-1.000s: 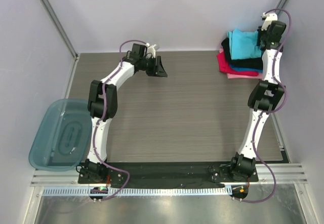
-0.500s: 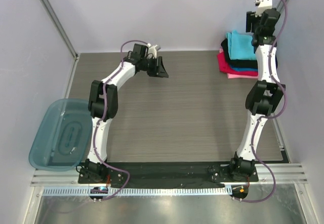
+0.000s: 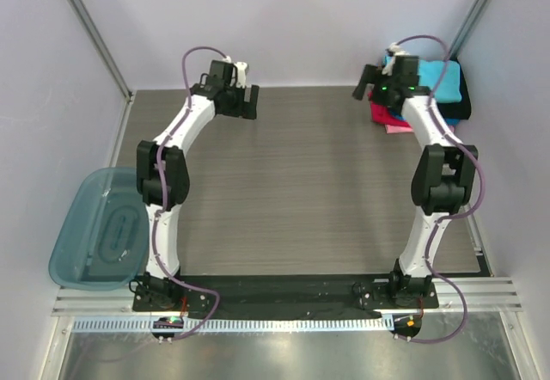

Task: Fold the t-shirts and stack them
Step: Neatly place the folded tshirt to the corner, then reset both grippers

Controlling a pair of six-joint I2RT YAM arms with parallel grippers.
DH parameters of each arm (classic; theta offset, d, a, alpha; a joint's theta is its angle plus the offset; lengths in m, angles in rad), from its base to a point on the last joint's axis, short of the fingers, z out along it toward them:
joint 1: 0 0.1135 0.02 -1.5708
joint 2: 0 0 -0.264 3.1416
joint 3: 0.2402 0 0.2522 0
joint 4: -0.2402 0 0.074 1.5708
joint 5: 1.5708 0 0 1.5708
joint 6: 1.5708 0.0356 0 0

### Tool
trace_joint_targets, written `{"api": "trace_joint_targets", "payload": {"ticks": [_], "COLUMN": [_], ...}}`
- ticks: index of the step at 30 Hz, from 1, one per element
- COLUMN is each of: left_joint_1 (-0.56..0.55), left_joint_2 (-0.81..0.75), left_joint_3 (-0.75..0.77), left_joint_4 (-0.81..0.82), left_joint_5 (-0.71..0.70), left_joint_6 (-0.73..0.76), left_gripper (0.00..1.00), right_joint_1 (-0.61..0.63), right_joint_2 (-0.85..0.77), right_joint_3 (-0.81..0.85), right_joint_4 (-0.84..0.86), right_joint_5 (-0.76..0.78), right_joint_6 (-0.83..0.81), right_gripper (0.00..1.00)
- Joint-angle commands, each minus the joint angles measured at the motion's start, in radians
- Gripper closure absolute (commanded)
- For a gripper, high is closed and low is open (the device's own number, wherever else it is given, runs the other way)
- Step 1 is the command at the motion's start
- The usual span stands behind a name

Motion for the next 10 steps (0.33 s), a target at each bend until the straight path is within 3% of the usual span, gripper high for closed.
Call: {"api": "trace_joint_targets", "payload": {"ticks": [1, 10], "left_joint_1": [0.023, 0.023], "left_joint_2": [-0.116, -0.183], "left_joint_3": [-0.022, -0.093], "left_joint_4": [-0.02, 0.0], "left_joint_5": [-0.091, -0.097], "left_joint_6": [0.026, 0.027], "left_gripper": [0.03, 0.0], "right_joint_1": [0.163, 0.239], "right_joint_2": [-0.147, -0.23], "right_joint_3": [-0.092, -0.178], "right_joint_4": [-0.089, -0.06], "right_joint_5": [0.173, 0.221], "right_joint_6": [0.001, 0.003], "right_gripper": [0.0, 0.0]}}
